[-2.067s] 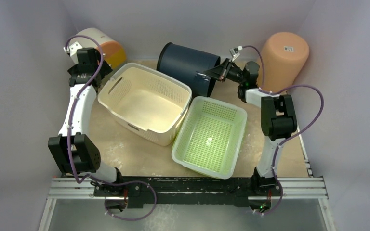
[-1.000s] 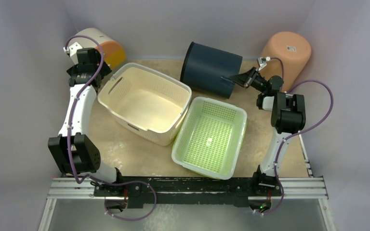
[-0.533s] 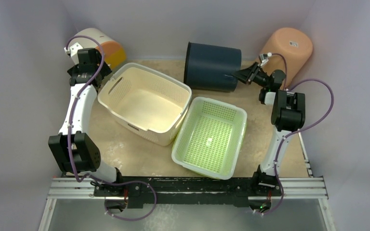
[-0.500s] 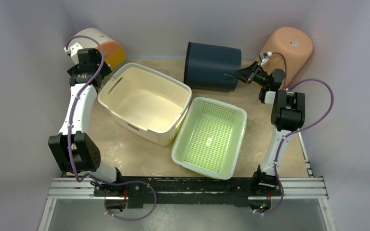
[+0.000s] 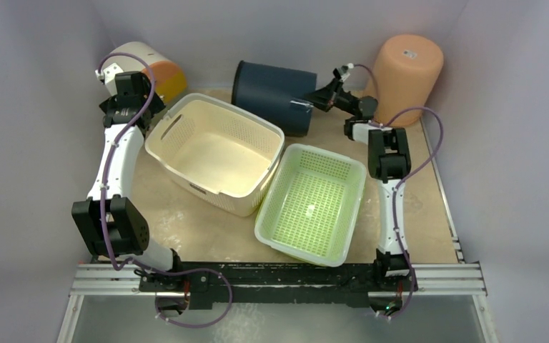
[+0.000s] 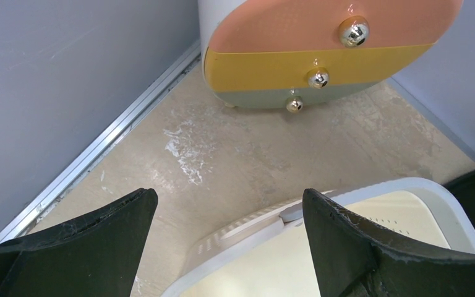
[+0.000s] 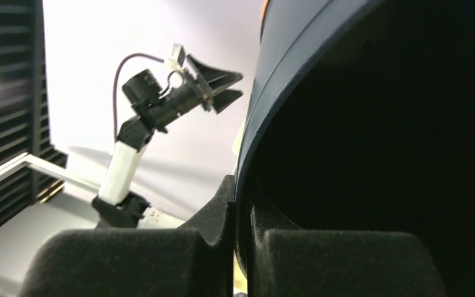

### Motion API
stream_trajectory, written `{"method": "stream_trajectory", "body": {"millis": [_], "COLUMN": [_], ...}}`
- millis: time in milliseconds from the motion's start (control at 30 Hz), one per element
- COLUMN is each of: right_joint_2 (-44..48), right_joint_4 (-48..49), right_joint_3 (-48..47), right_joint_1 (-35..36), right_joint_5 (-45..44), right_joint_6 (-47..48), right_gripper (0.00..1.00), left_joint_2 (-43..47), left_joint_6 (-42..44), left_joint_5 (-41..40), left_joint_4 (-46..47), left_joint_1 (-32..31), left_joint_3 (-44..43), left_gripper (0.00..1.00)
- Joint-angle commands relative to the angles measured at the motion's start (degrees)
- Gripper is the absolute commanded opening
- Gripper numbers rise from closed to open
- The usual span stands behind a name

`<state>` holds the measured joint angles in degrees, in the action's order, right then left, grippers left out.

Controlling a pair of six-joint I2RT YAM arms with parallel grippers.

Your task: Turn the large container upside down

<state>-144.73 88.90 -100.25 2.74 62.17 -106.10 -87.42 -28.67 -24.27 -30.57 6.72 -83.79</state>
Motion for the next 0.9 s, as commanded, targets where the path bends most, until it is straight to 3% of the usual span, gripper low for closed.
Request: {"method": "stream_trajectory", "body": {"millis": [0, 133, 400, 767, 867], "right_joint_2": [0.56, 0.94, 2.08, 0.91, 1.19], "right_joint_4": [23.67, 28.66, 28.21, 28.6, 28.54], "right_joint_3": [-5.62, 0.39, 13.42, 27.76, 30.42], "right_joint_1": [5.18, 5.65, 2.02, -5.5, -6.67], "right_joint_5": [-3.53, -8.03, -9.09, -5.09, -3.82], "right_joint_6": [-15.22, -18.11, -12.93, -9.15, -7.94], "right_gripper": [0.0, 0.0, 0.0, 0.12, 0.19], "left_joint_2": [1.46, 1.71, 1.81, 2.12, 1.88], "left_joint_6": [1.93, 1.96, 1.86, 1.87, 1.73], "left_joint_5": [-1.89, -1.42, -0.74, -0.86, -0.95], "left_joint_4": [1.05, 1.01, 0.76, 0.61, 0.7], "left_joint_1": [0.12, 0.1, 0.06, 0.05, 0.01], "left_joint_3": [-1.86, -1.47, -1.42, -1.48, -1.49], "left_gripper": [0.89, 0.9, 0.9, 0.9, 0.9]}}
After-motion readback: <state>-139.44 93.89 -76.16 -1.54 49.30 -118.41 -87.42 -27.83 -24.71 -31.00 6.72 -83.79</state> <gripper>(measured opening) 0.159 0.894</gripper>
